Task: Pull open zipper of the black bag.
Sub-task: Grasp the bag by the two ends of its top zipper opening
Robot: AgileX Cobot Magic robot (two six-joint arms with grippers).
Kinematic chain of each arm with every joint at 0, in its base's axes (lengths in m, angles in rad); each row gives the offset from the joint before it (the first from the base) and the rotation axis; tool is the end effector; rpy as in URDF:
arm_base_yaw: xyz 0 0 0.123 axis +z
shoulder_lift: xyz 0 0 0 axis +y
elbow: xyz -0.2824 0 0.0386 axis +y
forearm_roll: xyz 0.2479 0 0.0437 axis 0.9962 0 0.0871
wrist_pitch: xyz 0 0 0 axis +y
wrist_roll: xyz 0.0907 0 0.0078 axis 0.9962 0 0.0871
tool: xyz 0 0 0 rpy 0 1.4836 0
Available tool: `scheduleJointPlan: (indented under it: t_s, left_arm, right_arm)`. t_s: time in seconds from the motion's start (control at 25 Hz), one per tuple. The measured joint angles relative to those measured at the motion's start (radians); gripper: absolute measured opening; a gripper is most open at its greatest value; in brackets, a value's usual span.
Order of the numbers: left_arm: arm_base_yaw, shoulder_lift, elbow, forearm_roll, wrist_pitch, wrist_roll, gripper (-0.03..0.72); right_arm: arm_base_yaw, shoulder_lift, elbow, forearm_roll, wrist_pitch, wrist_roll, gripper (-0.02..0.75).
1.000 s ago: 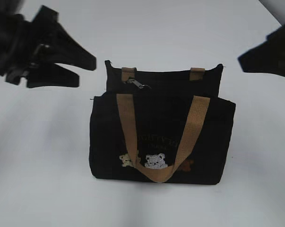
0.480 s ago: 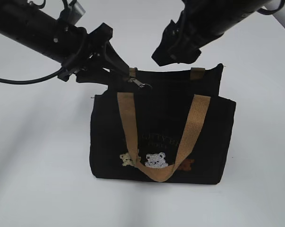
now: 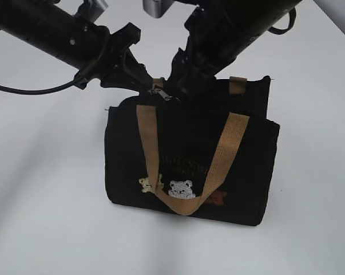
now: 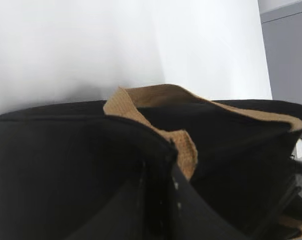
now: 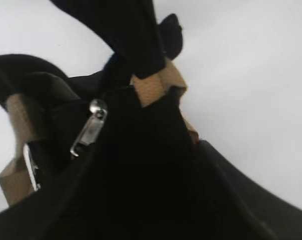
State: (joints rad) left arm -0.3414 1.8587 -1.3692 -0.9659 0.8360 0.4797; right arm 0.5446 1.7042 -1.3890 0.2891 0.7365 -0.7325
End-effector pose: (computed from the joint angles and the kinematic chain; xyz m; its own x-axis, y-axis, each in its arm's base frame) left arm 0.3560 -0.1855 0.2456 -0.9115 0.0832 -0.4028 0.3467 0.6823 -0.6436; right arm 0.3138 0.2105 0.2900 -0.3043 -0.7501 -0.5871 -0.8675 0.4729 -0.1546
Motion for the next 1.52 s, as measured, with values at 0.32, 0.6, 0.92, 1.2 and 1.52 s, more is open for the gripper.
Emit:
scheduleJointPlan:
  t_s: [0.32,0.6,0.92,1.2,1.52]
  left_arm:
    - [0.0,0.0,-0.004,0.011,0.012,0.0,0.032]
    - [0.0,0.0,-0.004,0.011,0.015,0.0,0.032]
    - [0.0,0.0,-0.004,0.012,0.016,0.0,0.032]
    - [0.0,0.0,-0.004,0.012,0.016,0.0,0.032]
    - [0.0,0.0,-0.004,0.012,0.02,0.0,0.032]
  right_arm:
    - [0.043,0.012,-0.003,0.007,-0.008,-0.056,0.37]
    - [0.043,0.016,-0.003,0.002,-0.008,-0.06,0.358]
    - [0.043,0.016,-0.003,0.016,0.023,-0.061,0.358]
    - [0.043,0.02,-0.003,0.07,0.019,-0.074,0.358]
    - [0.043,0.037,-0.003,-0.026,0.037,-0.077,0.296]
